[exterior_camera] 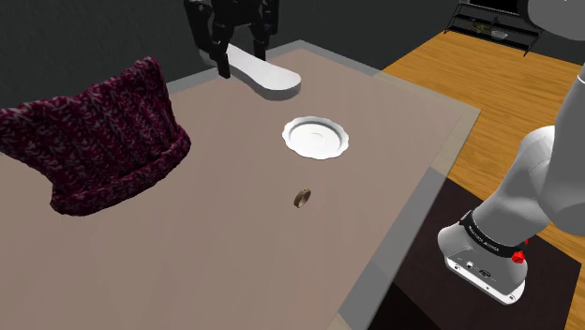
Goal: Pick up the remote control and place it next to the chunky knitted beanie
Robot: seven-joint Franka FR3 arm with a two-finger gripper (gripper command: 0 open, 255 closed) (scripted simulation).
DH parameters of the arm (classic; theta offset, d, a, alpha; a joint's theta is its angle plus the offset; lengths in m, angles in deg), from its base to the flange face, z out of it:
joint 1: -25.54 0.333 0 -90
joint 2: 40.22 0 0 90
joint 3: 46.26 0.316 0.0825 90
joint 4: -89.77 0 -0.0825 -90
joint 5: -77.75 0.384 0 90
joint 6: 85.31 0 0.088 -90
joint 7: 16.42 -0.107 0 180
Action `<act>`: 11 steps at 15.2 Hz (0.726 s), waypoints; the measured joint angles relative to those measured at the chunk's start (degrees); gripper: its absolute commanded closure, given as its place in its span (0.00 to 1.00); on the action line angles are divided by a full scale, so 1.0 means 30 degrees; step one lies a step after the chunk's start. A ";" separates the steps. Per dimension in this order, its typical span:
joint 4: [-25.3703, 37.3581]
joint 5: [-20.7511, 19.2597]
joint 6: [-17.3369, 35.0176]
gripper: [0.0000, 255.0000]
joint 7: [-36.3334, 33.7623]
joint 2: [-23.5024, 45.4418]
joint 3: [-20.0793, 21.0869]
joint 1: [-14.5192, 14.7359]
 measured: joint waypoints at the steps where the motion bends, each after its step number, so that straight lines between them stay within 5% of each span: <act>1: -0.0504 0.0053 0.0356 1.00 0.0021 -0.0155 -0.0007 -0.0075; 11: -0.4540 0.0377 0.3442 1.00 0.0071 -0.1143 -0.0052 -0.0502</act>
